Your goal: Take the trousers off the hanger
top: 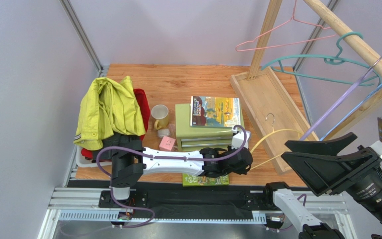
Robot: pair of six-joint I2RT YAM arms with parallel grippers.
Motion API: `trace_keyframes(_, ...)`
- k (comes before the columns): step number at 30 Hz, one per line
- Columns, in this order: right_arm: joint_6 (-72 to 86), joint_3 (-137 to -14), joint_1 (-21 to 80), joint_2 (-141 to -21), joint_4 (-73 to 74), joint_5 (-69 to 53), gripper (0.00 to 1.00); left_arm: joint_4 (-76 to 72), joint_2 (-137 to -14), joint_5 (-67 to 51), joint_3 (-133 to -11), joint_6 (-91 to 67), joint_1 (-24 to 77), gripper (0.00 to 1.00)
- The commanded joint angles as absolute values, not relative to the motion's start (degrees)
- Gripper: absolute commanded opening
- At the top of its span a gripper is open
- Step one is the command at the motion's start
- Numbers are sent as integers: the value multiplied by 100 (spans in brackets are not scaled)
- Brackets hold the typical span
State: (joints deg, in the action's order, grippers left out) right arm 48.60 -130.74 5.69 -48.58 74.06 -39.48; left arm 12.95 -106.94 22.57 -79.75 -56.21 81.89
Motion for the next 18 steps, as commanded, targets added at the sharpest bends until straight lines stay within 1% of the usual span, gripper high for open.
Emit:
trace_keyframes(1, 5255, -13000, 606, -4992, 6988, -3017, 91, 2458, -10222, 2574, -8936, -4440, 8218, 0)
trace_keyframes(4, 5475, -12893, 615, -5053, 6768, -2648, 91, 2942, -10230, 2645, -9498, -3765, 8174, 0)
trace_keyframes(6, 5502, -13095, 624, -5080, 6698, -2340, 91, 3119, -10230, 2706, -9772, -3342, 8165, 0)
trace_keyframes(8, 5432, -13288, 642, -5098, 6688, -1646, 91, 3462, -10222, 2768, -10159, -2884, 8156, 0)
trace_keyframes(9, 5414, -13376, 668, -5072, 6662, -1095, 91, 3585, -10178, 2829, -10352, -2761, 8148, 0)
trace_keyframes(11, 5414, -13386, 721, -4896, 6627, -495, 91, 3473, -10082, 2708, -10450, -2129, 8130, 0)
trace_keyframes(12, 5379, -13299, 721, -4826, 6566, 204, 90, 3411, -9985, 2724, -10572, -1927, 8130, 0)
trace_keyframes(13, 5370, -13193, 721, -4634, 6539, 515, 88, 3410, -9950, 2733, -10669, -1603, 8112, 0)
trace_keyframes(14, 5301, -13044, 721, -4501, 6435, 745, 88, 3401, -9941, 2690, -10783, -1347, 8104, 0)
trace_keyframes(15, 5222, -12730, 721, -4387, 6033, 1008, 88, 3358, -9923, 2611, -11010, -1153, 8086, 0)
trace_keyframes(18, 5115, -12927, 773, -4332, 5845, 1335, 88, 3349, -9958, 2374, -11503, -494, 8007, 0)
